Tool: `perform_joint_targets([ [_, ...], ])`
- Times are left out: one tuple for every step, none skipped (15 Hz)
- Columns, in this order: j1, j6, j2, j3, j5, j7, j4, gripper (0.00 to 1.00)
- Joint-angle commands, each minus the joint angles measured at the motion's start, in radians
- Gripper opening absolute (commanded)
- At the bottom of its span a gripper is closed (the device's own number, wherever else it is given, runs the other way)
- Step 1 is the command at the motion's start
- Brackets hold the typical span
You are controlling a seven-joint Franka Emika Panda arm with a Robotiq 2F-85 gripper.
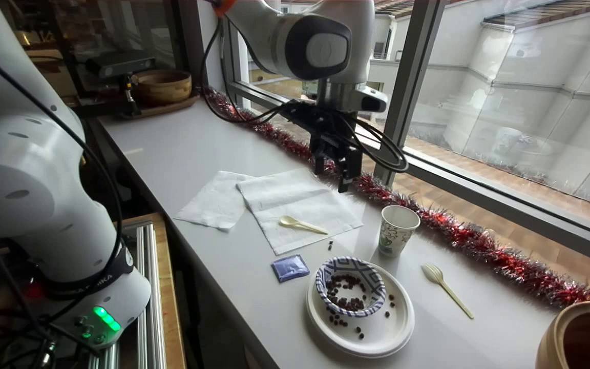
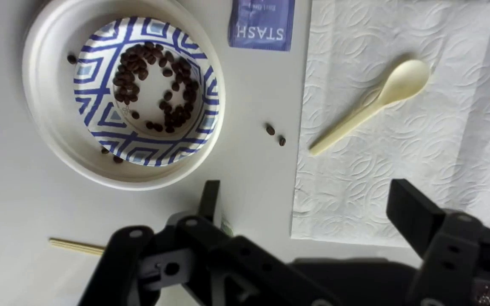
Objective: Put the cup upright
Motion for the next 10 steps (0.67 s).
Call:
perform_joint_targets([
  [0.003,-0.072,-0.011,0.015,-0.026,0.011,0.013,1.0],
  [0.008,-0.119,-0.017,0.025,-0.044,0.02,0.022,1.0],
  [0.01,-0.139,-0.018,0.03,-0.052,0.024,0.027,1.0],
  [0.01,-0.145,-0.018,0.031,-0.056,0.024,0.028,1.0],
  [0.01,-0.146,-0.017,0.03,-0.058,0.024,0.028,1.0],
  [0.009,-0.147,-0.017,0.03,-0.059,0.024,0.028,1.0],
  [0.009,-0.147,-0.017,0.03,-0.059,0.024,0.028,1.0],
  [0.009,-0.147,-0.017,0.03,-0.06,0.024,0.028,1.0],
  [0.009,-0.147,-0.017,0.03,-0.06,0.024,0.028,1.0],
  [0.009,-0.147,-0.017,0.03,-0.06,0.024,0.028,1.0],
])
